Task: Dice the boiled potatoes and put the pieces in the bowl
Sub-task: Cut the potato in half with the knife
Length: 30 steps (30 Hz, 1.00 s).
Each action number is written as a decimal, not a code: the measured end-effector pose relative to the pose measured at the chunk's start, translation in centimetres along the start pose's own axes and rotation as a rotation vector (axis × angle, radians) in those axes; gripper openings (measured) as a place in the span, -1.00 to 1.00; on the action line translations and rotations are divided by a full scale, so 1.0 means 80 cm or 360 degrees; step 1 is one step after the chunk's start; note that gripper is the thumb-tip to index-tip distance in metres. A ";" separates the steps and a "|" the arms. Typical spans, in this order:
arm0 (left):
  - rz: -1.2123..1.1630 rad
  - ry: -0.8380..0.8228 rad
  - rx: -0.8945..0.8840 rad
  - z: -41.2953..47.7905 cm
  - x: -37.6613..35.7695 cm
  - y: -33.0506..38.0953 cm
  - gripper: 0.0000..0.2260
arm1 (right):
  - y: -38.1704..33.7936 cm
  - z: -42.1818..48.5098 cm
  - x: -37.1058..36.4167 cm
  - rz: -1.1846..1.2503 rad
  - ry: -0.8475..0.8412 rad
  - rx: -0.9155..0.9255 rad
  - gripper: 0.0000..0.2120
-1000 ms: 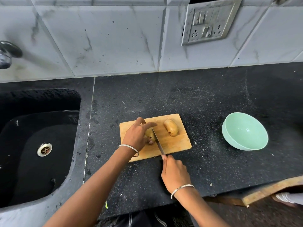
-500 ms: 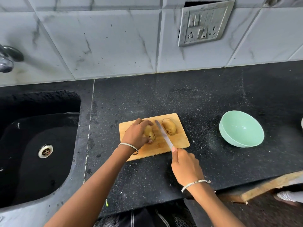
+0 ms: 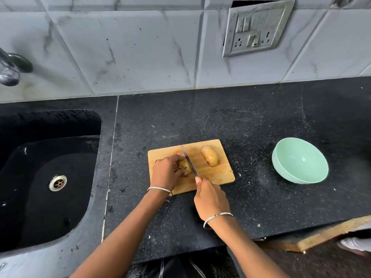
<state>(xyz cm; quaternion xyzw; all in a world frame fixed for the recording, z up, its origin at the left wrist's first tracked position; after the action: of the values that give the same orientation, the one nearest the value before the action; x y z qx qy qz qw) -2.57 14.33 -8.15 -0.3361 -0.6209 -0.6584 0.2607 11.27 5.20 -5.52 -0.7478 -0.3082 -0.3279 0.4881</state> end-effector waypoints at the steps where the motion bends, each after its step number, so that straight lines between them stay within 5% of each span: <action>1: -0.0005 -0.0001 0.0003 0.000 -0.001 0.000 -0.60 | -0.002 -0.001 -0.001 -0.0030 0.0012 0.0000 -0.59; 30: -0.0046 -0.0008 -0.0022 0.005 0.002 -0.001 -0.64 | 0.015 -0.026 -0.016 -0.0284 -0.0083 -0.0053 -0.56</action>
<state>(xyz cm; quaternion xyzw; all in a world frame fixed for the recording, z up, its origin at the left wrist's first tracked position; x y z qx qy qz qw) -2.66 14.73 -8.11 -0.3307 -0.6217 -0.6655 0.2473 11.05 2.64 -6.55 -0.7337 -0.3808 -0.3555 0.4362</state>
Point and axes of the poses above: each hand's wrist, its own z-axis towards the middle knuckle, its own x-axis out of the back of the hand, y = z × x, the point moved 8 cm from there along z, towards the middle knuckle, and after that the axes turned 5 degrees about z, right-handed, at the moved point
